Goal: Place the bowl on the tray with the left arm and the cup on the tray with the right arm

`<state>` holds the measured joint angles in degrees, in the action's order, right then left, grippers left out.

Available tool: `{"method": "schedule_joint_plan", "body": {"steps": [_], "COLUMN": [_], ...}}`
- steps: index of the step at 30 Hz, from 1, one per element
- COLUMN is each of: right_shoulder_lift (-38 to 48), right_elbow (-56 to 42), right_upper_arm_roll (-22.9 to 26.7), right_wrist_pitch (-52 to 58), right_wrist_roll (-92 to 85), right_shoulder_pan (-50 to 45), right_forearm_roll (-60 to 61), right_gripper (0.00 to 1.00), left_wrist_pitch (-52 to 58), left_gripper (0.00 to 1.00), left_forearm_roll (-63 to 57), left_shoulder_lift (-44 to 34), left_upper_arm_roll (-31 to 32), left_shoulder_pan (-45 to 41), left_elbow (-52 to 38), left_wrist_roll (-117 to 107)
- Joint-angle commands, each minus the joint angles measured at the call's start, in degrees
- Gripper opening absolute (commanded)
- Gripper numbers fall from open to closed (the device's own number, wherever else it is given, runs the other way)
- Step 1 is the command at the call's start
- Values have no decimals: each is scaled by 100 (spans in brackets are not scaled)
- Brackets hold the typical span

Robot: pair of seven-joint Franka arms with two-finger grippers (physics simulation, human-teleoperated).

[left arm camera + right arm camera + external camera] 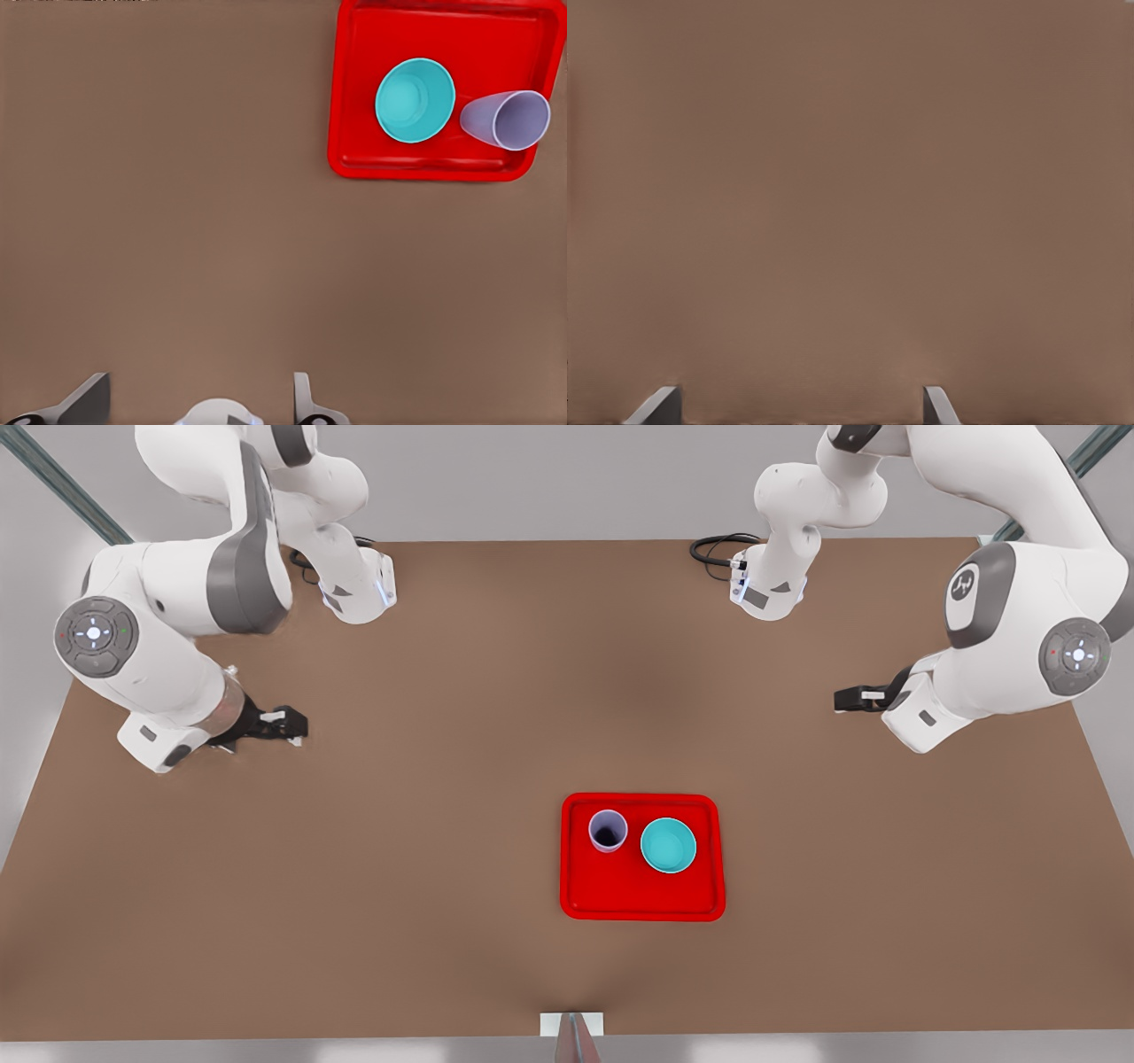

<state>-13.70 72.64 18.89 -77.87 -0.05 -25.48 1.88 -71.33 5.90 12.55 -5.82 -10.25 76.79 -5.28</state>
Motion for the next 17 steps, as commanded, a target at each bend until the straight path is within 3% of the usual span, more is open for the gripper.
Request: {"method": "schedule_joint_plan", "body": {"steps": [1,9,10,11,17], "right_shoulder_lift": [358,183,201,210,227], "right_elbow": [285,462,462,462,453], "right_upper_arm_roll": [-288,-439,-588,-1036,-1045], "right_wrist_pitch": [993,896,844,826,826], "right_wrist_roll": [-716,-566,-566,-566,-575], "right_shoulder_pan": [279,562,737,1168,1125], "right_forearm_roll": [-250,-399,-391,-426,-522], "right_gripper": [100,100,100,100,100], "left_wrist_pitch": [5,14,14,14,14], "left_gripper": [100,100,100,100,100], "left_forearm_roll": [-10,8,8,8,8], "left_shoulder_lift": [1,1,1,1,1], "left_upper_arm_roll": [1,-7,-7,-7,-7], "left_shoulder_pan": [-4,5,5,5,-4], "left_elbow": [-15,-15,-15,-15,-15], "left_wrist_roll": [53,35,18,18,-9]}}
